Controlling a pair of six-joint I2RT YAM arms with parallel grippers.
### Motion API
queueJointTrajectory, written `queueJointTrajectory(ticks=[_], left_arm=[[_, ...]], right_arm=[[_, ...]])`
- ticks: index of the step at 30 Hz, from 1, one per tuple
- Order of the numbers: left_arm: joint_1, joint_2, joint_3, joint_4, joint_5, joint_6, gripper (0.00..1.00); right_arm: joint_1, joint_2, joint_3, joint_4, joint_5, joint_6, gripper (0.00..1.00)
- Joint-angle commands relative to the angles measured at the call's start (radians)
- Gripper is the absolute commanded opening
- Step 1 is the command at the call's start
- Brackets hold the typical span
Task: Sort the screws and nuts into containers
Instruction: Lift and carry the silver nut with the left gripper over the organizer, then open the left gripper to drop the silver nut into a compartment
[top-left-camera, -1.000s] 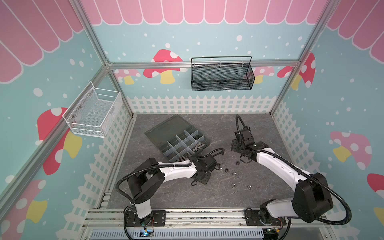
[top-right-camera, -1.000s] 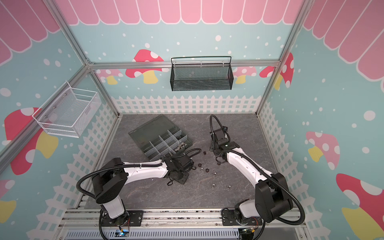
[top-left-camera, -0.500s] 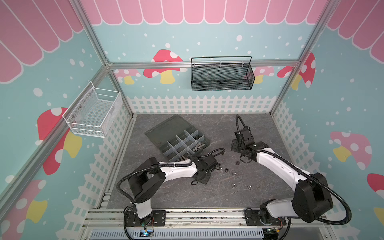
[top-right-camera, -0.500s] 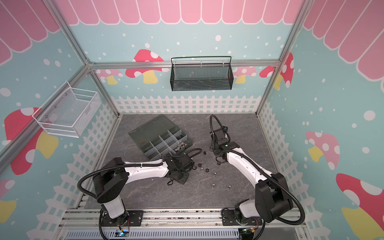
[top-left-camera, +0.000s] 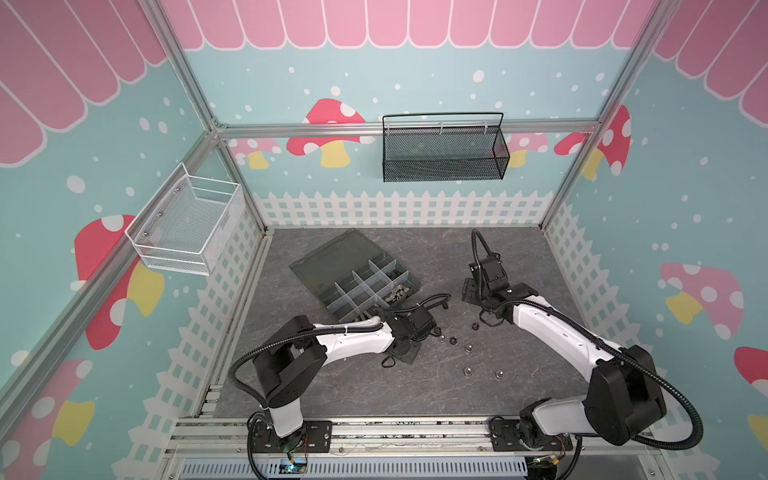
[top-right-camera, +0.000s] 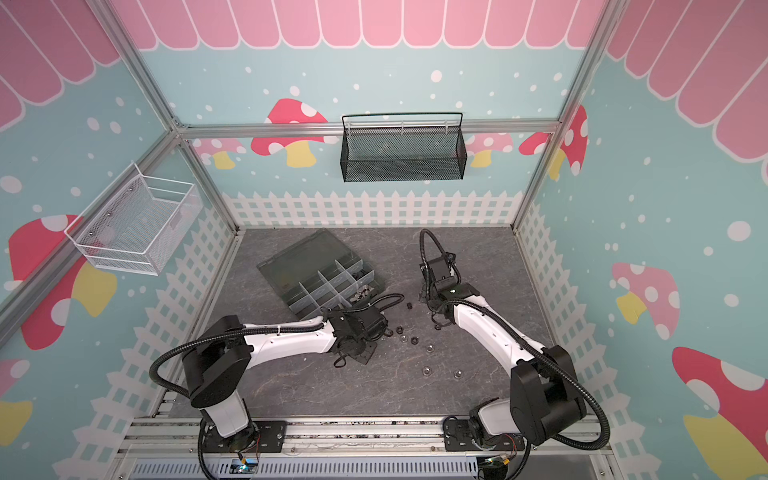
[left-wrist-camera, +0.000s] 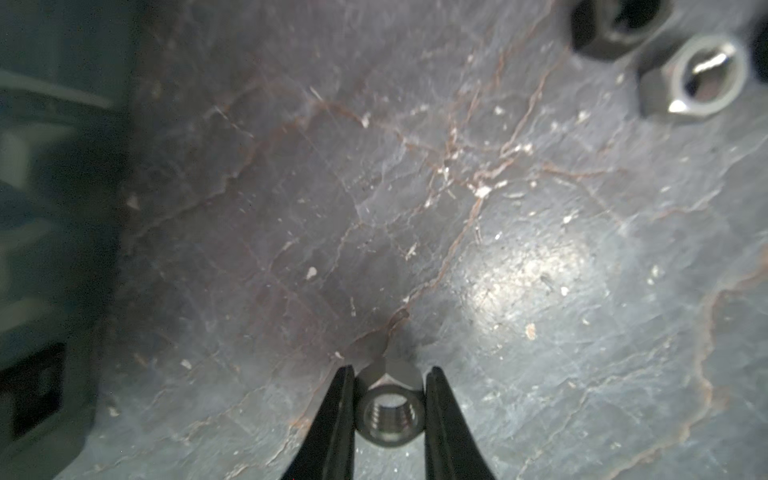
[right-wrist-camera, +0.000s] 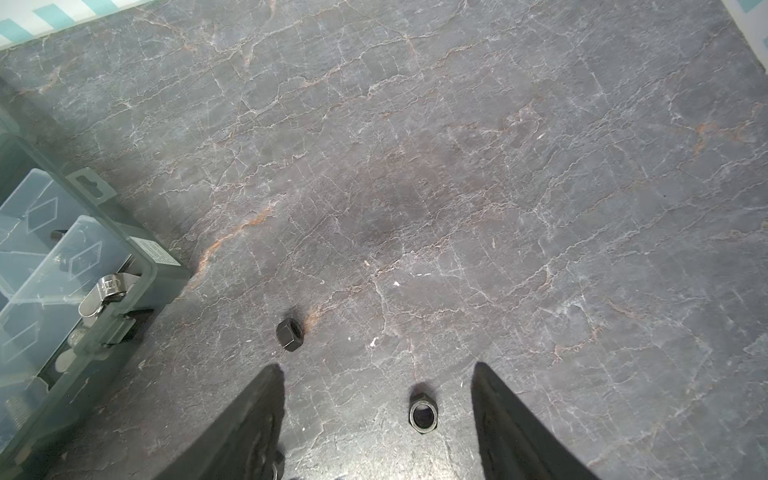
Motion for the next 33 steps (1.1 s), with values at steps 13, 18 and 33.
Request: queueJointTrajectory(ticks=[13,18,33], left_arm=[[0.244,-0.025,0.219,0.038,-0.108,0.149,0.15],[0.346,0.028,0.277,0.06,-0.06,0.172,0.15],[0.474,0.214,0.391,0.076,-0.015,0.177,0.15]], right_arm=[[-0.007,-0.068,-0.044,-0.035,-0.004,0.047,0.74],[-0.007,-0.093,-0.083,-0.044,-0.023,0.06,0.74],[-0.007,-0.104,-0.105,-0.056,-0.04,0.078,0.74]])
